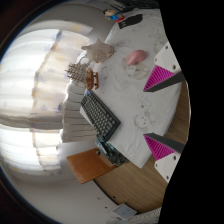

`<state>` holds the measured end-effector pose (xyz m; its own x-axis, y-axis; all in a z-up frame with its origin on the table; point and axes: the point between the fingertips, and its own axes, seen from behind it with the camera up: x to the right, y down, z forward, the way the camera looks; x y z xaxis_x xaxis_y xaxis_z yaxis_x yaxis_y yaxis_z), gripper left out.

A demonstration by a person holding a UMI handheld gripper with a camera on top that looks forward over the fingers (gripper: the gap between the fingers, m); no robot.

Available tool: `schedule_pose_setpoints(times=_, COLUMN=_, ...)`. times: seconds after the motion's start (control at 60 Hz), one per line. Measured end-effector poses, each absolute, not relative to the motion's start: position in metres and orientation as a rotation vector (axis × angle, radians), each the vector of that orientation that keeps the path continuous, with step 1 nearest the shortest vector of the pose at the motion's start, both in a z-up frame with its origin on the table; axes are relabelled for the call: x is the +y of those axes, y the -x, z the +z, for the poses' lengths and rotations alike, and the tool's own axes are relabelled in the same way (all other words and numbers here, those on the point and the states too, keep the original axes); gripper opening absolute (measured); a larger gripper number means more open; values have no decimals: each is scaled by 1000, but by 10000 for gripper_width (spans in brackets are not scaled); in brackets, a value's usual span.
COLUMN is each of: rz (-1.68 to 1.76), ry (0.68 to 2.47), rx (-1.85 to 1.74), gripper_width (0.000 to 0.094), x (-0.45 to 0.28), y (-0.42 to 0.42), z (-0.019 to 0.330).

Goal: Arrange mouse

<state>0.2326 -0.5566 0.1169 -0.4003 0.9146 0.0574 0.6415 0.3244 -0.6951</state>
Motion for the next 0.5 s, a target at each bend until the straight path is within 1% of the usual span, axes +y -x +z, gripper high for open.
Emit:
schedule_pose_setpoints(times=0.117, rz=772, ry=1439, rx=-2087, gripper_width=856, x=-526, y=-220, z=109)
schedule_pose_setpoints(times=0.133, rz=769, ry=1444, rx=-2081, gripper_width=855, x=-517, y=-213, z=103)
schedule_pose_setpoints(times=0.233, rz=728, ry=1498, rx=-2025, gripper_width=855, x=-482, y=-200, z=93)
schedule_pose_setpoints(times=0.5, rz=631, ry=1646, rx=-1860, gripper_width=852, x=-390, y=-182, z=78)
